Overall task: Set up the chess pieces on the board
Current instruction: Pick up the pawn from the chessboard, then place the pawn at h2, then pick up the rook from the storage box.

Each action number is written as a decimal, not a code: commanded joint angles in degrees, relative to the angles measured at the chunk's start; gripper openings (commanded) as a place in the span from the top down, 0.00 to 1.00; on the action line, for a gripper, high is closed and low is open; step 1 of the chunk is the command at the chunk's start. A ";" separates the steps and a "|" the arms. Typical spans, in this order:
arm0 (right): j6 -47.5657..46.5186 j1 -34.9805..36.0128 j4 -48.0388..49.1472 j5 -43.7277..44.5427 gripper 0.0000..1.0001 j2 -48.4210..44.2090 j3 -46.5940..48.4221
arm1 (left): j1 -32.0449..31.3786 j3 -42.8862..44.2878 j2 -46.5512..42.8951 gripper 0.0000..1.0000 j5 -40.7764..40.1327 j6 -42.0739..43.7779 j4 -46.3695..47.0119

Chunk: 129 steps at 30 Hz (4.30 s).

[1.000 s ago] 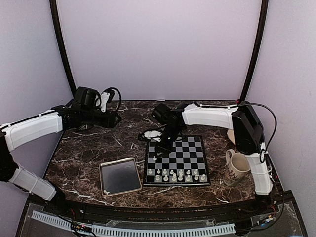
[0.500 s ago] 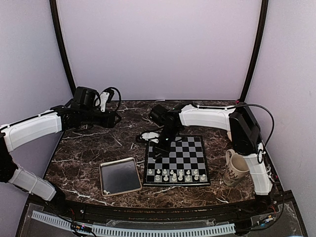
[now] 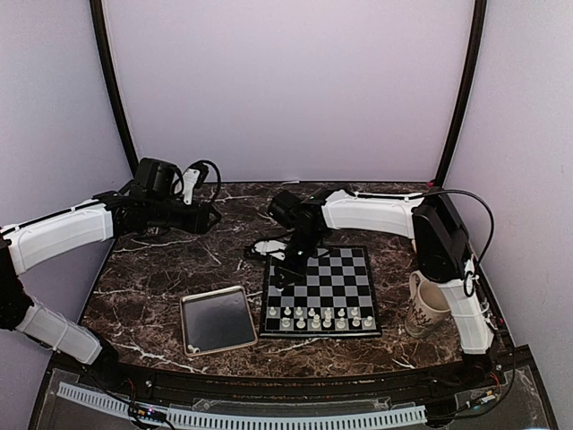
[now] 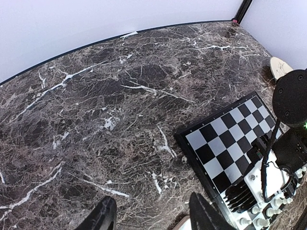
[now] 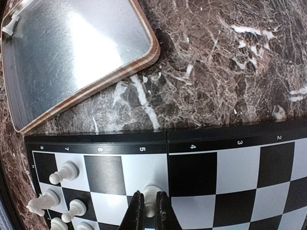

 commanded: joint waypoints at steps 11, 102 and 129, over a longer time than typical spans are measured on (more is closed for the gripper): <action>-0.94 -2.63 4.39 3.73 0.97 -15.72 -15.79 | -0.02 0.19 2.10 0.47 2.08 -0.32 -1.72; -2.39 -20.76 18.40 -6.48 0.76 -47.71 -55.14 | -0.18 -2.48 4.15 0.63 1.50 -17.70 -32.05; -3.65 -21.95 21.46 -6.27 0.75 -52.18 -58.51 | -20.76 -12.06 -8.02 0.57 3.37 -67.91 -39.88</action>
